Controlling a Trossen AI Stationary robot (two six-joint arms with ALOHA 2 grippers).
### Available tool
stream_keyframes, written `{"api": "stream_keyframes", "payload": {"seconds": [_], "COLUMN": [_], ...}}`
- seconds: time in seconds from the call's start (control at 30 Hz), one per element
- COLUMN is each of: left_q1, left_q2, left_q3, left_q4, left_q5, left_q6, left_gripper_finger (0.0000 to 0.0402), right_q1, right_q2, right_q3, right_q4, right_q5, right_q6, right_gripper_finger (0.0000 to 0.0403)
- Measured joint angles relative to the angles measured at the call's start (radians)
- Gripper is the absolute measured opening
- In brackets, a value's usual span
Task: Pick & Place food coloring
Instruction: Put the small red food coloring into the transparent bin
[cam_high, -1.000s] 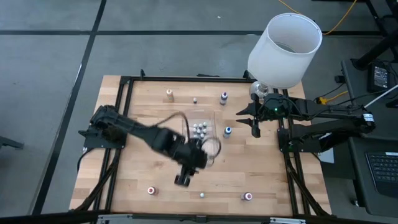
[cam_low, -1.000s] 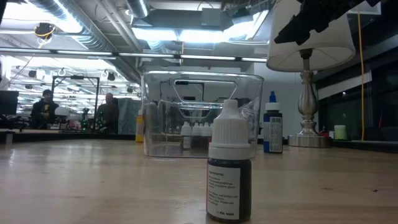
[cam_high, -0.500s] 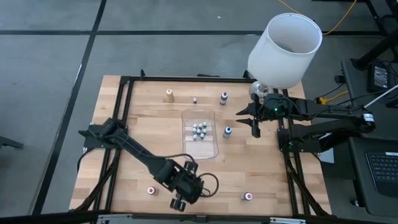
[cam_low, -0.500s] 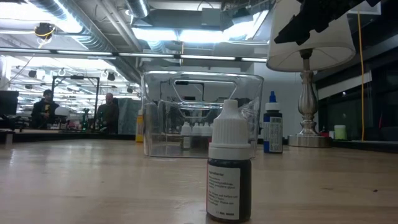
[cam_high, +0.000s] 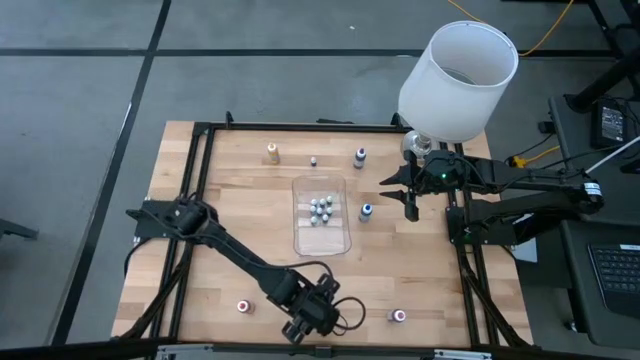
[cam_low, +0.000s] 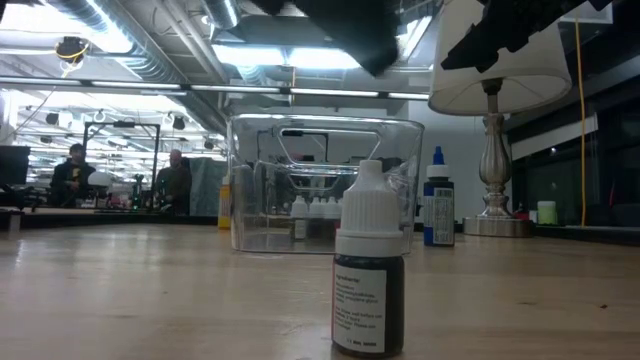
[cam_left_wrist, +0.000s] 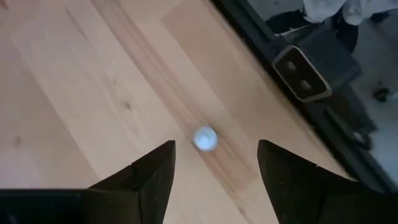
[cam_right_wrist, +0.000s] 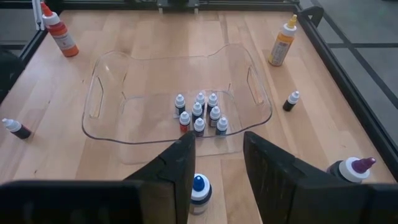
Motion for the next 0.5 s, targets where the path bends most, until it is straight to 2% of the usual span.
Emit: {"api": "stream_keyframes", "payload": {"seconds": [0.2,0.37,0.5], "left_q1": [0.043,0.068,0.063], "left_q2": [0.038,0.093,0.109], "left_q3": [0.001,0.0,0.0], "left_q4": [0.037,0.03,0.037], "left_q5": [0.041,0.151,0.168], "left_q6": [0.091,0.077,0.062], "left_gripper_finger": [0.0223,0.0223,0.0223], "right_q1": [0.0,0.0,0.0], "right_q2": [0.0,0.0,0.0], "right_q3": [0.0,0.0,0.0], "right_q4": [0.0,0.0,0.0], "right_q5": [0.0,0.0,0.0], "right_q6": [0.0,0.0,0.0], "right_gripper_finger": [0.0138,0.0138,0.0138]}}
